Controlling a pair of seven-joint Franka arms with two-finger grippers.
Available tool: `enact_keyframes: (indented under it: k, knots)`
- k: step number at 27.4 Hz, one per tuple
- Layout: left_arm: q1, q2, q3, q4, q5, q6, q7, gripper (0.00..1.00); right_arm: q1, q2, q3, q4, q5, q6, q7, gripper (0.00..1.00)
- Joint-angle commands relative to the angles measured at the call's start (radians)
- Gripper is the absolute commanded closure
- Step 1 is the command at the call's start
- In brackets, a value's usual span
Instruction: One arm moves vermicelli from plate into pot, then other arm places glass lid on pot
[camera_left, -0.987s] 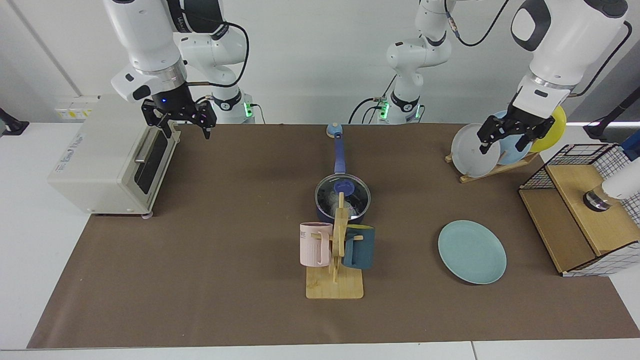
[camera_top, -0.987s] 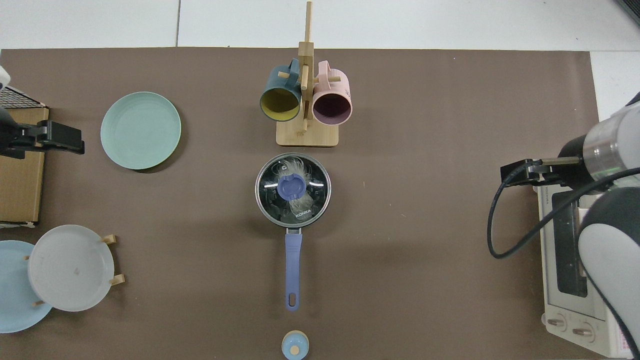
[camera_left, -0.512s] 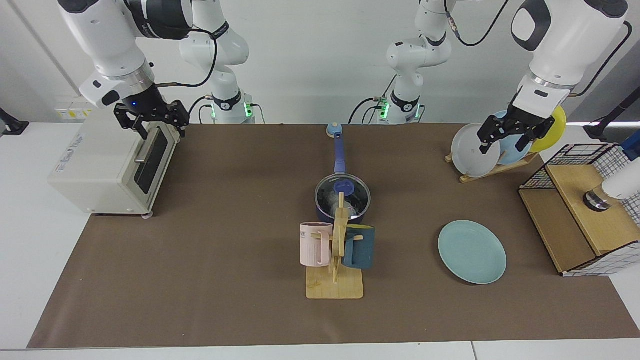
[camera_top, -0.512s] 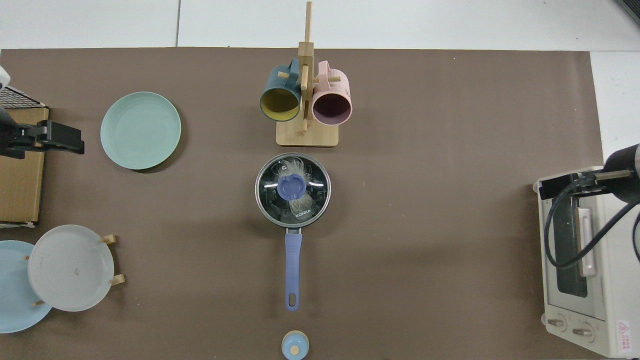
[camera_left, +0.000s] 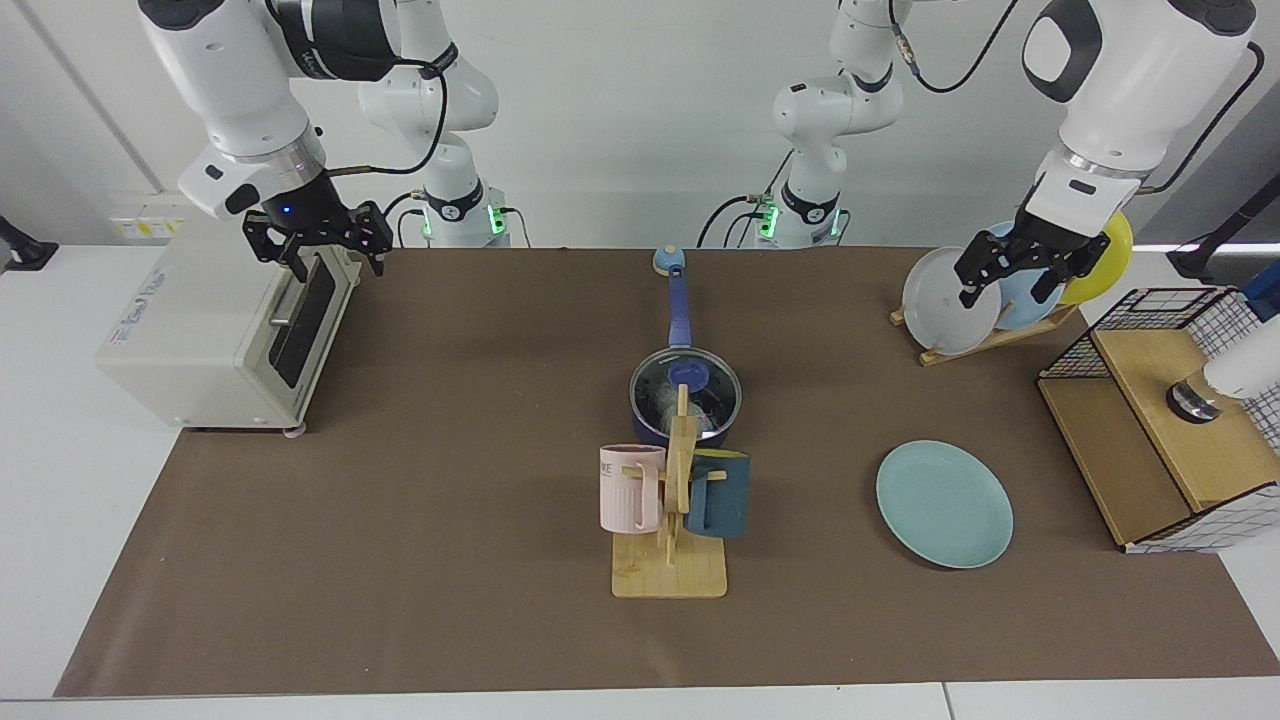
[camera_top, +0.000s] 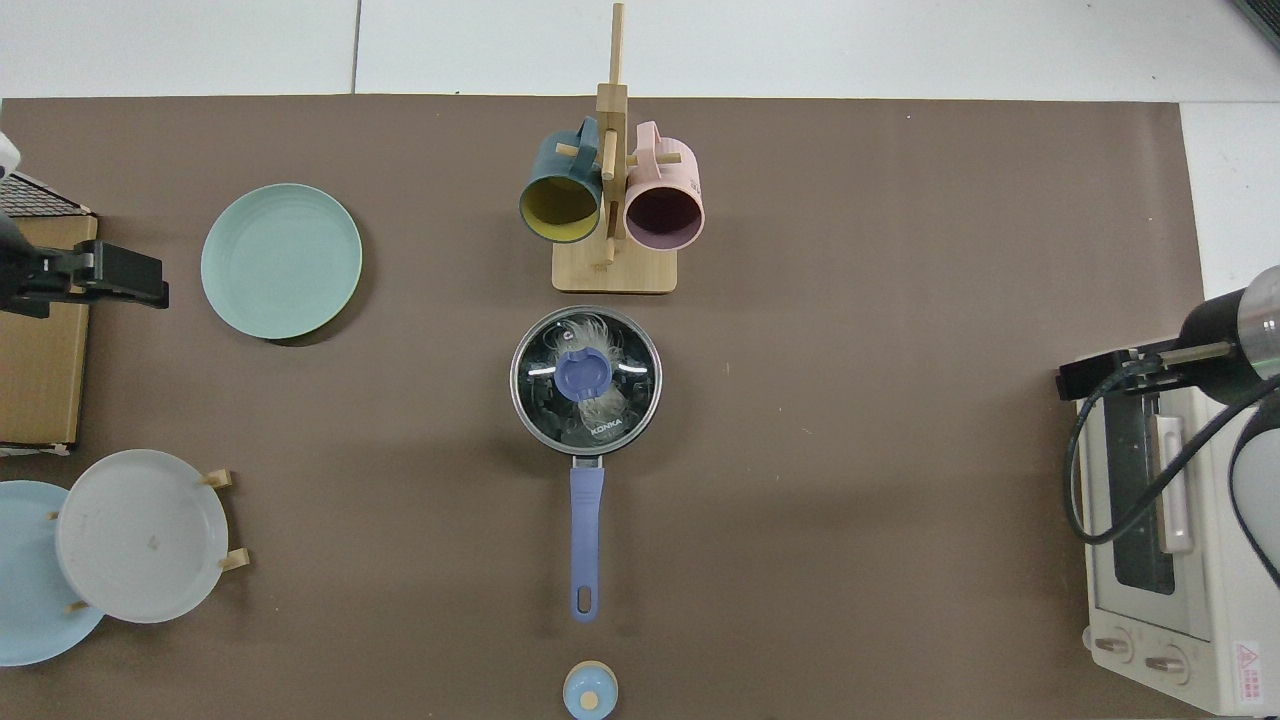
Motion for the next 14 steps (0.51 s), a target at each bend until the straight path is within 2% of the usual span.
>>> enact_keyframes:
  k: [1,14]
  knots:
    - [0.002,-0.024,0.001,-0.024,0.000,-0.001,0.004,0.00,-0.005,-0.009,0.000,-0.021,0.004,0.031,-0.007,0.01]
    - [0.002,-0.024,0.001,-0.024,0.000,-0.001,0.004,0.00,0.012,-0.006,0.007,-0.024,-0.007,0.051,0.111,0.01]
